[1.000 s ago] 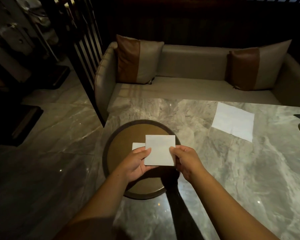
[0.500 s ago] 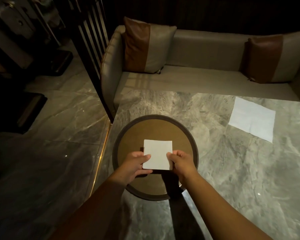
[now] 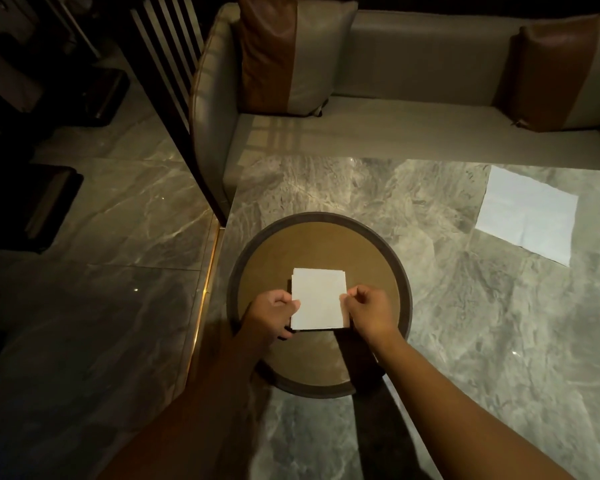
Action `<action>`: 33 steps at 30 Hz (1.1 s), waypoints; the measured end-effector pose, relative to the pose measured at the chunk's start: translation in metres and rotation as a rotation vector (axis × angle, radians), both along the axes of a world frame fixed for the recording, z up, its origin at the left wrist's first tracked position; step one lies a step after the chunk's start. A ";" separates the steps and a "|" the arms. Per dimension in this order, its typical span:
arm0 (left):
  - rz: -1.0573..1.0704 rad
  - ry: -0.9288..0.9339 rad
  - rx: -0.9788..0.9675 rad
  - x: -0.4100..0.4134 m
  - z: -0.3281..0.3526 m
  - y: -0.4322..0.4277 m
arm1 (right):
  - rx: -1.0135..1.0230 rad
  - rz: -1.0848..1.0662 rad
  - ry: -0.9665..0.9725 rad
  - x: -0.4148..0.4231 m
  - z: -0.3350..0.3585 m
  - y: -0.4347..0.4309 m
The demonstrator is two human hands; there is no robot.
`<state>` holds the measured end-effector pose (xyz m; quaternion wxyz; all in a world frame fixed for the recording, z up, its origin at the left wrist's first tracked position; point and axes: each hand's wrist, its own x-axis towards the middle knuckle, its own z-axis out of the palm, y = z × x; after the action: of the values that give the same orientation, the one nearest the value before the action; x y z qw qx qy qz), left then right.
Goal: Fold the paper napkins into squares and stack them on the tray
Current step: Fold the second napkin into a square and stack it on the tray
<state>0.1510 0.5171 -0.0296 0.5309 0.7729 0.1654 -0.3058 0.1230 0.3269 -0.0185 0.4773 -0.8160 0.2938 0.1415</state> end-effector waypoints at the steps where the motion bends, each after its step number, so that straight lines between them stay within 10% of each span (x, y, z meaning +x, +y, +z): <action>1: -0.018 -0.014 0.031 0.001 -0.001 0.000 | -0.023 0.018 -0.003 0.001 -0.001 -0.001; 33: -0.194 -0.396 0.311 0.017 -0.011 -0.007 | -0.378 0.170 0.017 0.019 -0.024 -0.003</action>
<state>0.1678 0.5098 -0.0406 0.3959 0.9022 0.0287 -0.1689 0.1418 0.3240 -0.0425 0.2996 -0.9116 0.2494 0.1306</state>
